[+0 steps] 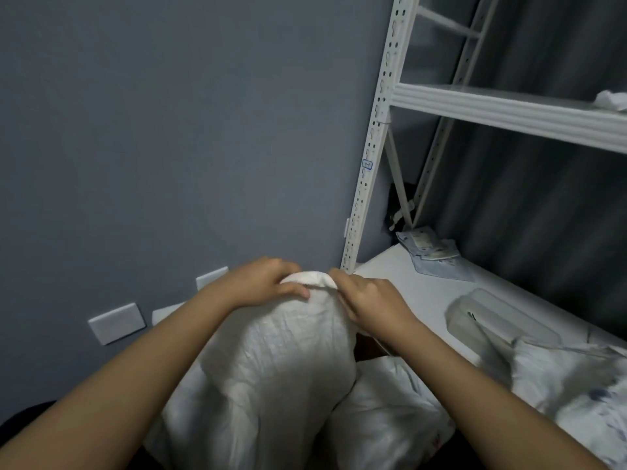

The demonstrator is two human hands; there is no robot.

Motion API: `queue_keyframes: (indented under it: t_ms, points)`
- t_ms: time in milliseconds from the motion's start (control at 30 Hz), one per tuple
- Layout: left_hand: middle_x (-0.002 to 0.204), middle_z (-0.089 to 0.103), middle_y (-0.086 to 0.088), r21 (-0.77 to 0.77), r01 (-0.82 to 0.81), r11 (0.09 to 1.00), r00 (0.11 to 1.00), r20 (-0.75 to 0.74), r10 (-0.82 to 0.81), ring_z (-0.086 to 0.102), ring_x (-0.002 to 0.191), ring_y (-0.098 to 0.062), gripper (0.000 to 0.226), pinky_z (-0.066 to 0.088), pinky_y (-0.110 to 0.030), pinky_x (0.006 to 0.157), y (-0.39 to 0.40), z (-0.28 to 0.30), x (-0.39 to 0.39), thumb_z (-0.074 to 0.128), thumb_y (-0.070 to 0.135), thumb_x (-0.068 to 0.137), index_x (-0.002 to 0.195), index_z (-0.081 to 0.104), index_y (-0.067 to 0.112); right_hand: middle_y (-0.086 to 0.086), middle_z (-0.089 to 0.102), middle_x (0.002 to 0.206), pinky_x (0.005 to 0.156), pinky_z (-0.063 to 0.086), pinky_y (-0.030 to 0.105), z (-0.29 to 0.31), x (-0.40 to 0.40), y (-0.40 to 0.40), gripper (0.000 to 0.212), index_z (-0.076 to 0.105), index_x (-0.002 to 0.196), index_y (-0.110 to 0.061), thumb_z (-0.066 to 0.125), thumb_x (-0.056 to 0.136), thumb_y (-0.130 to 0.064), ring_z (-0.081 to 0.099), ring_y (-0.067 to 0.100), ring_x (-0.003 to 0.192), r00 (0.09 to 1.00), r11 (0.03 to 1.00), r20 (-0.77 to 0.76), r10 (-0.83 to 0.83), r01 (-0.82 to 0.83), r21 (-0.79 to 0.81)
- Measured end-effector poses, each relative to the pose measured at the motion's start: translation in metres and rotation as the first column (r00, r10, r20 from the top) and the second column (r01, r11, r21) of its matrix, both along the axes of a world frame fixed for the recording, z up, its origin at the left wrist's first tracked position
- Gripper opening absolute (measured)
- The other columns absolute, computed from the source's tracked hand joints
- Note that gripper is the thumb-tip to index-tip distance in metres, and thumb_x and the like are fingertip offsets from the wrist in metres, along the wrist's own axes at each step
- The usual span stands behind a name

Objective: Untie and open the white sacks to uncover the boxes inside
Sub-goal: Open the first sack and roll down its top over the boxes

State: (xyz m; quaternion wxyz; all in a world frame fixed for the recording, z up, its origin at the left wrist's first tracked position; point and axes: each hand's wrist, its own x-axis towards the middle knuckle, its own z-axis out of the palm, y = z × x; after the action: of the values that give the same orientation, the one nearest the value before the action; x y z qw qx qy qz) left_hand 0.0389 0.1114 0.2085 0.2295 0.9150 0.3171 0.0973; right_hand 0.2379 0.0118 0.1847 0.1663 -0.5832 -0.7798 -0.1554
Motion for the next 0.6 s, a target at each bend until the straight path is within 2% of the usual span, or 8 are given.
queue_keyframes:
  t_ms: [67, 133, 200, 333, 367, 433, 500, 600]
  points:
    - [0.093, 0.068, 0.006, 0.181, -0.039, 0.983, 0.996, -0.066, 0.052, 0.061, 0.088, -0.014, 0.032, 0.044, -0.031, 0.073, 0.001, -0.005, -0.005, 0.046, 0.051, 0.093, 0.100, 0.066, 0.026, 0.002, 0.069, 0.089, 0.056, 0.048, 0.033, 0.003, -0.007, -0.003, 0.044, 0.052, 0.123, -0.022, 0.036, 0.086, -0.037, 0.064, 0.026, 0.073, 0.998, 0.996, -0.061, 0.028, -0.032, -0.078]
    - [0.099, 0.069, 0.011, 0.421, -0.023, 0.907, 0.993, -0.093, 0.068, 0.062, 0.092, -0.013, 0.055, 0.043, -0.028, 0.071, -0.004, -0.006, -0.005, 0.021, 0.063, 0.086, 0.105, 0.064, 0.033, -0.004, 0.068, 0.104, 0.075, 0.049, 0.036, 0.005, -0.013, -0.004, 0.041, 0.051, 0.128, -0.032, 0.041, 0.093, -0.050, 0.060, 0.018, 0.092, 0.942, 0.957, -0.335, 0.016, -0.111, -0.267]
    - [0.100, 0.068, 0.015, 0.446, -0.004, 0.895, 0.994, -0.095, 0.052, 0.061, 0.091, -0.009, 0.064, 0.045, -0.028, 0.072, -0.007, -0.005, 0.000, 0.019, 0.073, 0.077, 0.108, 0.062, 0.037, -0.001, 0.070, 0.099, 0.078, 0.049, 0.038, 0.003, -0.013, 0.001, 0.031, 0.061, 0.119, -0.029, 0.044, 0.096, -0.041, 0.062, 0.020, 0.090, 0.890, 0.943, -0.456, -0.026, -0.129, -0.306]
    - [0.090, 0.068, 0.007, -0.017, -0.072, 0.997, 0.997, 0.041, 0.072, 0.059, 0.082, -0.009, 0.032, 0.043, -0.030, 0.071, -0.005, -0.006, -0.005, 0.061, 0.053, 0.084, 0.098, 0.066, 0.025, 0.000, 0.069, 0.088, 0.059, 0.039, 0.031, -0.001, -0.002, -0.002, 0.052, 0.063, 0.115, -0.026, 0.023, 0.084, -0.038, 0.063, 0.027, 0.082, 0.991, 0.998, -0.122, -0.061, 0.062, 0.005]
    - [0.090, 0.068, 0.006, 0.017, -0.085, 0.996, 0.994, 0.062, 0.084, 0.059, 0.082, -0.010, 0.027, 0.043, -0.029, 0.070, -0.005, -0.009, -0.007, 0.058, 0.048, 0.089, 0.097, 0.068, 0.024, -0.002, 0.069, 0.095, 0.063, 0.041, 0.032, 0.000, -0.004, -0.005, 0.050, 0.060, 0.120, -0.029, 0.025, 0.085, -0.040, 0.063, 0.026, 0.088, 0.993, 0.998, -0.100, -0.065, 0.063, -0.021]
    - [0.096, 0.069, 0.010, 0.253, -0.095, 0.963, 0.995, 0.034, 0.090, 0.061, 0.090, -0.011, 0.033, 0.046, -0.030, 0.072, -0.008, -0.013, -0.005, 0.041, 0.050, 0.095, 0.102, 0.066, 0.030, -0.006, 0.064, 0.120, 0.082, 0.047, 0.035, 0.003, -0.012, -0.009, 0.043, 0.049, 0.134, -0.036, 0.037, 0.094, -0.048, 0.057, 0.020, 0.108, 0.961, 0.980, -0.275, -0.037, -0.019, -0.198]
    - [0.098, 0.066, 0.011, 0.376, -0.045, 0.925, 0.998, -0.016, 0.055, 0.060, 0.092, -0.011, 0.041, 0.048, -0.033, 0.072, -0.011, -0.014, -0.001, 0.032, 0.059, 0.092, 0.103, 0.061, 0.033, -0.002, 0.065, 0.118, 0.084, 0.048, 0.036, 0.001, -0.016, -0.005, 0.038, 0.048, 0.134, -0.034, 0.041, 0.097, -0.042, 0.059, 0.023, 0.105, 0.943, 0.952, -0.331, -0.043, -0.062, -0.300]
    - [0.092, 0.064, 0.008, 0.119, -0.023, 0.993, 0.997, -0.075, 0.032, 0.057, 0.086, -0.012, 0.028, 0.045, -0.032, 0.073, -0.008, -0.011, 0.001, 0.047, 0.054, 0.092, 0.101, 0.056, 0.029, 0.006, 0.068, 0.089, 0.056, 0.042, 0.033, 0.001, -0.012, -0.003, 0.033, 0.058, 0.118, -0.017, 0.038, 0.093, -0.025, 0.065, 0.030, 0.076, 0.995, 0.990, -0.004, -0.097, 0.096, -0.100]
